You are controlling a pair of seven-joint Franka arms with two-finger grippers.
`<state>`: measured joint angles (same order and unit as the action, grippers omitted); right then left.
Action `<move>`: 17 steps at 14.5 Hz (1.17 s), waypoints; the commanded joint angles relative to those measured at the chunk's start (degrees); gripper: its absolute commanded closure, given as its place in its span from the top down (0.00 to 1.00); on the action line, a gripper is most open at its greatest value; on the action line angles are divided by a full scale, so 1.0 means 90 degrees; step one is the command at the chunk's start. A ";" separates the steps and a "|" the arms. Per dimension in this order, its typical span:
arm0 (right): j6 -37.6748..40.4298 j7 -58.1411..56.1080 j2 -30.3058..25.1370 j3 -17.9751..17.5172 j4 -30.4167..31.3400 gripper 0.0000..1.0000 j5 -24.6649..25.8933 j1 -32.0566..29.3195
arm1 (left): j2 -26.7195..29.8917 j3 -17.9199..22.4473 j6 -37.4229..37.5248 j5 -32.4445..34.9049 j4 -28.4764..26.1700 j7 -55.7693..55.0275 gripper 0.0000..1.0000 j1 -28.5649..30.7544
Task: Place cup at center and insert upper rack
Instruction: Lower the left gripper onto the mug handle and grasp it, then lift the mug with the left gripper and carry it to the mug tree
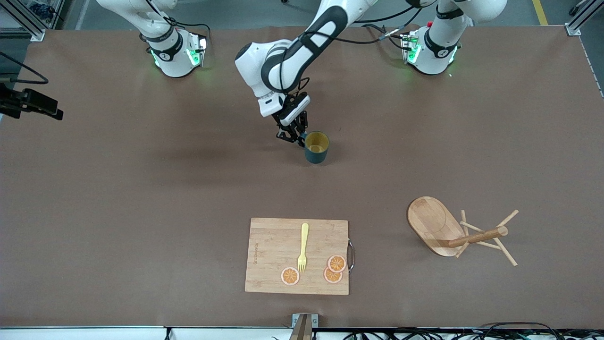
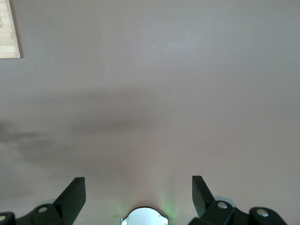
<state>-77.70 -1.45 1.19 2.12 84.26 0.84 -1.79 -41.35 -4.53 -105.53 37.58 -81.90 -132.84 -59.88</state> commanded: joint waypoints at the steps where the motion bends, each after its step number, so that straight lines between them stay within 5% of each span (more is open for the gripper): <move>1: -0.0097 0.0064 -0.0590 -0.0040 0.0510 1.00 -0.0084 0.0013 | 0.0959 -0.0024 0.0066 -0.0822 -0.0197 0.1104 0.00 0.0762; 8: -0.0341 0.0054 -0.0679 -0.0030 0.0598 1.00 -0.0249 0.0024 | 0.2084 -0.0044 0.0017 -0.3313 -0.0071 0.3809 0.00 0.2744; 17: -0.0322 -0.0034 -0.0689 -0.0001 0.0598 1.00 -0.0299 0.0014 | 0.2026 -0.0034 -0.0003 -0.6612 0.0115 0.6417 0.00 0.5107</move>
<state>-80.23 -1.46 -3.47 2.05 88.10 -1.70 -1.62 -22.73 -4.33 -105.56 -15.95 -81.31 -79.98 -17.75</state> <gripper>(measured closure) 0.000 0.793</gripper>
